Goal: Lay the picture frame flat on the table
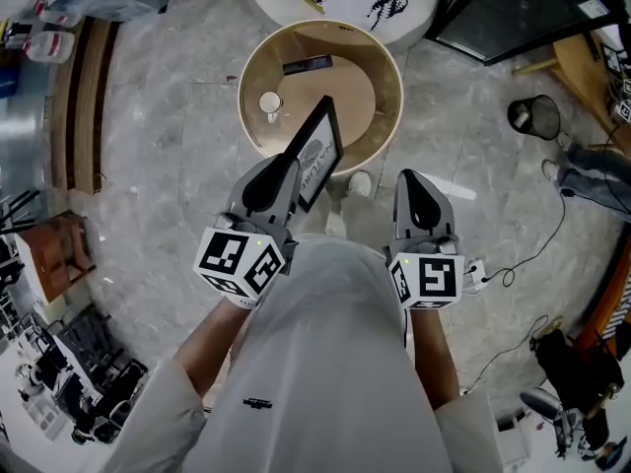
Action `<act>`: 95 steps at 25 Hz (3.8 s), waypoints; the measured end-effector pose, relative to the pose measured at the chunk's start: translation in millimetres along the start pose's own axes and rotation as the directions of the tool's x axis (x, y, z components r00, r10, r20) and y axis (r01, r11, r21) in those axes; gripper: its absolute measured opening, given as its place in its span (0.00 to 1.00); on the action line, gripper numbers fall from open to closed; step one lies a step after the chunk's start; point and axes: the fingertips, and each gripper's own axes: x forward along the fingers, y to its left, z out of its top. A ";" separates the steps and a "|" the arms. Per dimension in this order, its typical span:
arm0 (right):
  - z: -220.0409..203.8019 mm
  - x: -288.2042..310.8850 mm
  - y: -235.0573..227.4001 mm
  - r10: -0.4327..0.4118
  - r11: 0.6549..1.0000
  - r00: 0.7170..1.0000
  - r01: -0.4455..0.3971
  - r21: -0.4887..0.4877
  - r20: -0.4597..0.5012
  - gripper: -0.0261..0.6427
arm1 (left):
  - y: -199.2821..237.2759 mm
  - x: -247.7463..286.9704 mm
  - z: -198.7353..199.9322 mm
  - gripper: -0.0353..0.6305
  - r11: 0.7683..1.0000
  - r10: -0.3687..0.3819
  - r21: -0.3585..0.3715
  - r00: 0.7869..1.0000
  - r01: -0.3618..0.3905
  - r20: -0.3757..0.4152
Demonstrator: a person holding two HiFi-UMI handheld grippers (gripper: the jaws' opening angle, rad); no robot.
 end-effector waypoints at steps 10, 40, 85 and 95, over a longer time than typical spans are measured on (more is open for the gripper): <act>-25.0 36.8 -12.5 0.017 0.998 0.999 -0.015 0.054 -0.041 0.05 | 14.4 48.2 -23.8 0.15 0.999 -0.002 -0.045 0.999 0.000 -0.045; -147.9 136.2 -71.8 -0.025 0.997 0.980 0.039 0.068 -0.197 0.05 | 63.3 202.0 -126.7 0.15 0.993 0.004 -0.118 0.993 -0.018 -0.116; -270.8 207.1 -86.3 -0.100 0.989 0.950 0.127 0.075 -0.294 0.05 | 124.7 331.4 -228.7 0.15 0.944 -0.046 -0.330 0.998 0.030 -0.040; -283.5 204.4 -91.3 -0.102 0.988 0.945 0.134 0.082 -0.311 0.05 | 123.9 341.1 -242.4 0.15 0.951 -0.049 -0.307 0.999 0.040 -0.023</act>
